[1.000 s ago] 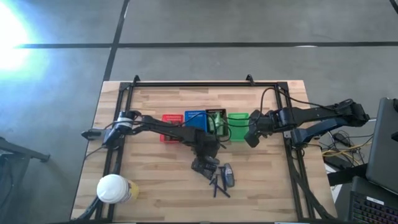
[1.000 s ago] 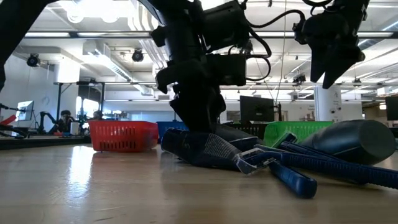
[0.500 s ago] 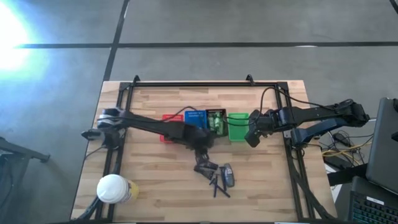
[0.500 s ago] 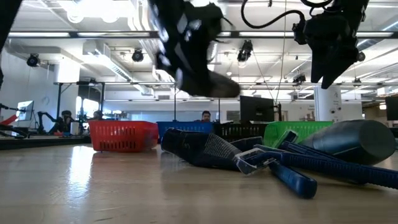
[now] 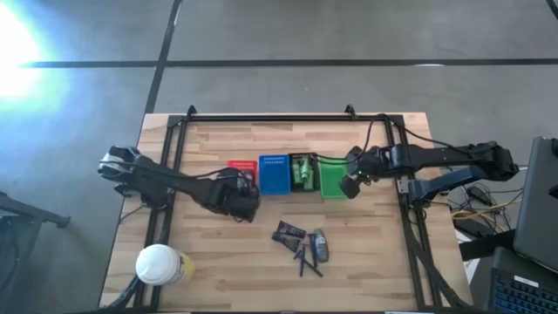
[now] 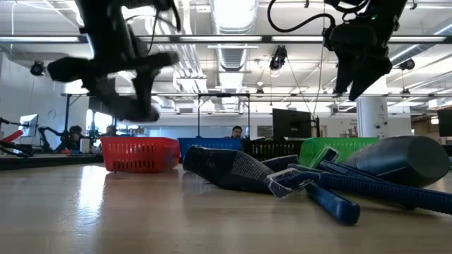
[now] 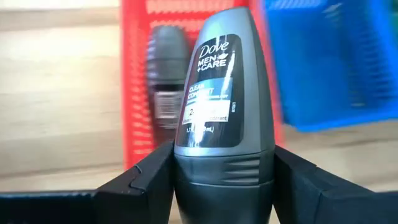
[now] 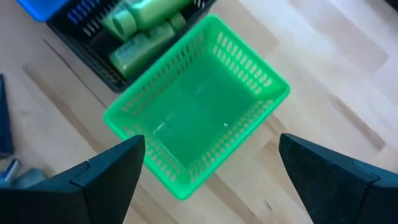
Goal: Pick & Place Travel size toiletries
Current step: Put the black deodorant into the red basket
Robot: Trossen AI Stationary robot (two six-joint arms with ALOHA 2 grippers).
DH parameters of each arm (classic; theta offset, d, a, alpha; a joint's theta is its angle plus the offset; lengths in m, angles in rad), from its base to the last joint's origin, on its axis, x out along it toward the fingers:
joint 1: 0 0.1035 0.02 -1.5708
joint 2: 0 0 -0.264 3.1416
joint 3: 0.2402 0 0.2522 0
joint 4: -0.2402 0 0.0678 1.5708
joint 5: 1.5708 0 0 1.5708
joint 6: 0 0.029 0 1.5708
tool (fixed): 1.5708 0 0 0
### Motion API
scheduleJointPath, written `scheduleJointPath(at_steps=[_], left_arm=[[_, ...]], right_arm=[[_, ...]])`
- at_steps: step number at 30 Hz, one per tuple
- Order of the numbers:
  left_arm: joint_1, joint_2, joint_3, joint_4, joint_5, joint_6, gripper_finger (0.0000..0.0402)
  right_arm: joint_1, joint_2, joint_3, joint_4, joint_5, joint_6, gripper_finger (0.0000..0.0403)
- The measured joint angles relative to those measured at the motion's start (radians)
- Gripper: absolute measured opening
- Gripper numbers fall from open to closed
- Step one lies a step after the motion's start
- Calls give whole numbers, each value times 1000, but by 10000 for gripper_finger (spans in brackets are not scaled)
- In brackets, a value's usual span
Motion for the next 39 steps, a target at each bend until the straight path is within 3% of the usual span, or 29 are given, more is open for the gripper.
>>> scheduleJointPath(at_steps=[11,27,39], left_arm=[[80,-37,-87,19,66,74,211],[167,-38,-146,106,86,139,230],[169,-38,-98,156,63,196,238]], right_arm=[[-94,0,0,46,-19,-60,368],[-98,0,0,56,-19,-90,368],[-98,0,0,53,-19,-103,368]])
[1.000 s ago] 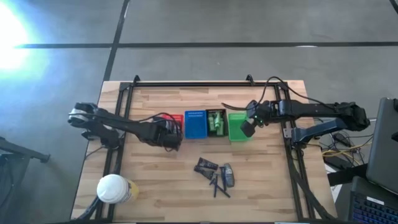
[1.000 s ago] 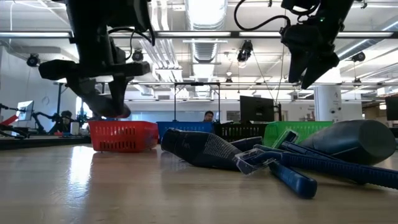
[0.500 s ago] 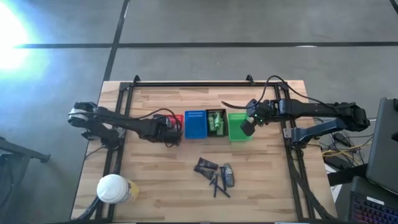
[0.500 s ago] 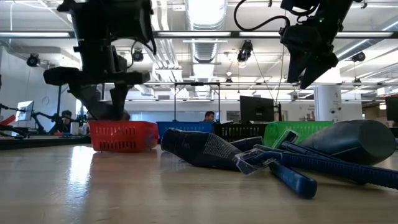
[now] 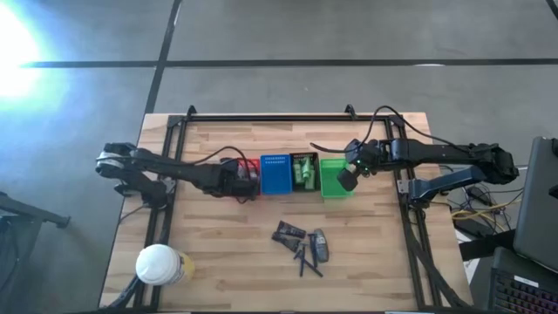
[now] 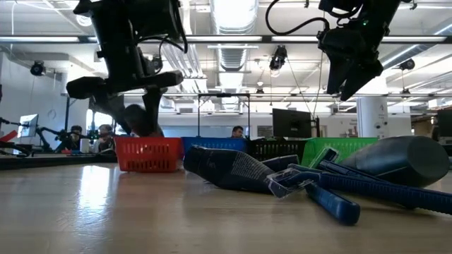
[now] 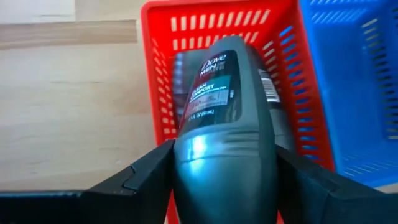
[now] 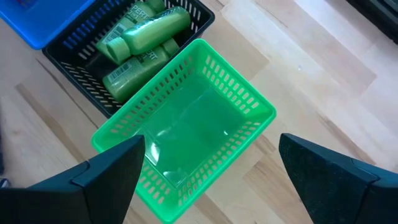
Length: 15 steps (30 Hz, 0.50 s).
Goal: Pick & Place Travel size toiletries
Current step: Put the black deodorant into the red basket
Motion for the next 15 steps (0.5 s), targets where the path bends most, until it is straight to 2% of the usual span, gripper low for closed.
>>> scheduleJointPath(at_steps=[9,15], left_arm=[[-7,0,8,-21,-16,-5,248],[-26,0,46,-32,-17,-5,278]], right_arm=[[0,0,0,0,0,-5,368],[0,0,0,-5,0,-8,368]])
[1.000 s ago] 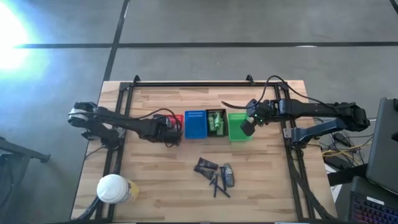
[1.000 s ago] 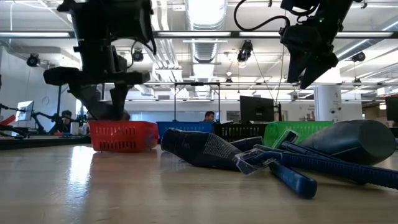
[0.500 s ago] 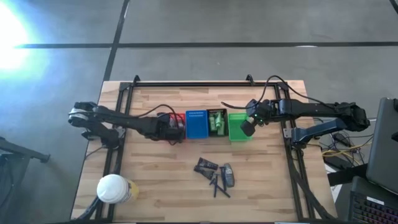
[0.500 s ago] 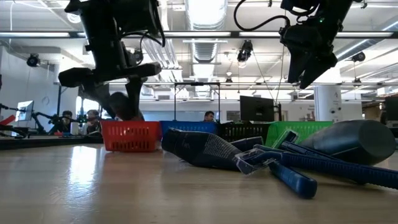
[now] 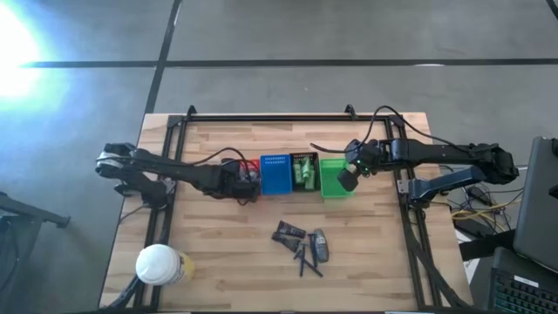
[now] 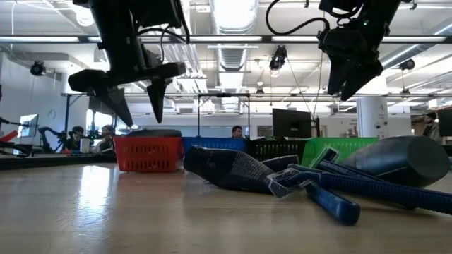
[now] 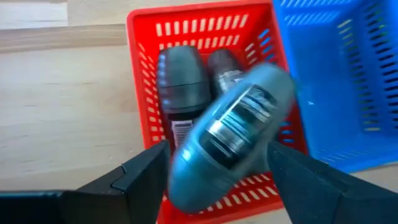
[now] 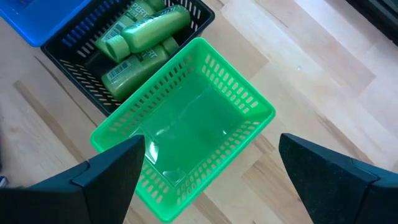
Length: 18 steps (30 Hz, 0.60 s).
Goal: Pick & Place Travel size toiletries
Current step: Put the black deodorant into the red basket
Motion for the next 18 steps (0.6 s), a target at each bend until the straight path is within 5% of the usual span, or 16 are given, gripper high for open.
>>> scheduleJointPath(at_steps=[7,18], left_arm=[[-27,0,84,-93,-46,54,325],[-159,0,245,-39,-91,576,330]], right_arm=[[0,0,0,-1,0,-1,368],[0,0,0,-30,-27,-3,368]])
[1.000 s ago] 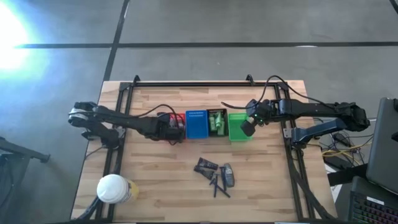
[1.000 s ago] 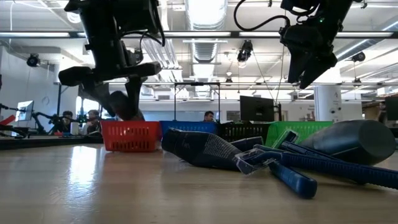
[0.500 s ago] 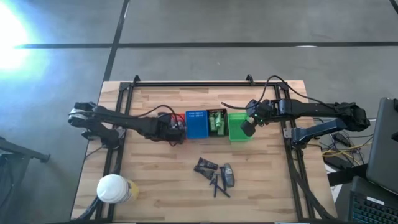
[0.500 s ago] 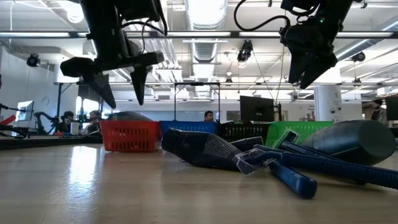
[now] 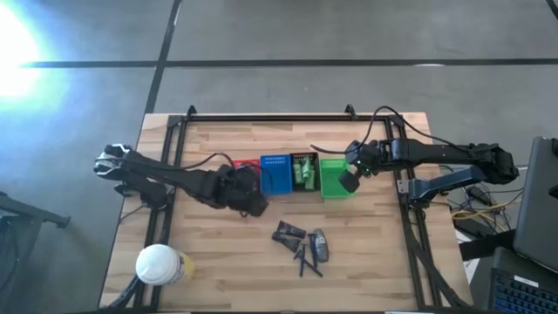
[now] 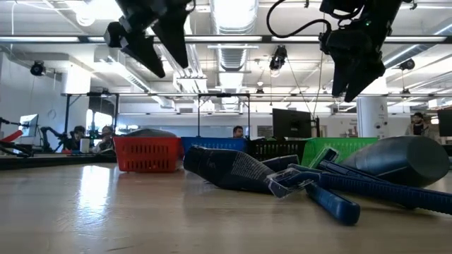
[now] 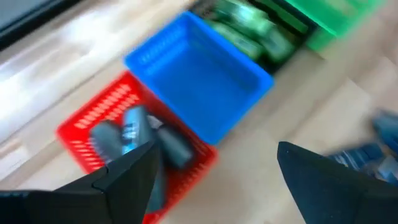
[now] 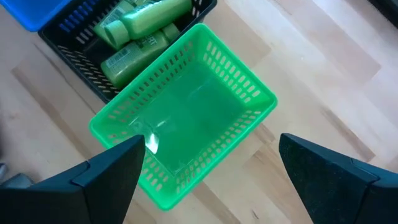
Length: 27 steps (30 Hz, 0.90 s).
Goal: Pick & Place Travel size toiletries
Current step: Put the black deodorant into the red basket
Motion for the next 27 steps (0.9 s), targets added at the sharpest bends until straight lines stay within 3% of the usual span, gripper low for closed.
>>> scheduleJointPath(at_steps=[6,12,16,20,23,27], left_arm=[[-45,0,-20,65,64,144,330],[-83,8,-97,292,170,578,330],[-68,39,-182,531,232,758,330],[-48,96,-216,748,342,764,329],[-56,122,-205,735,326,682,325],[-99,125,-198,706,256,569,319]], right_arm=[[25,0,0,1,-101,71,368],[103,0,0,0,-118,234,368],[157,2,0,-37,-127,339,368],[234,2,-1,-74,-155,505,368],[322,7,-1,-48,-207,614,368],[451,38,-2,-41,-186,735,368]])
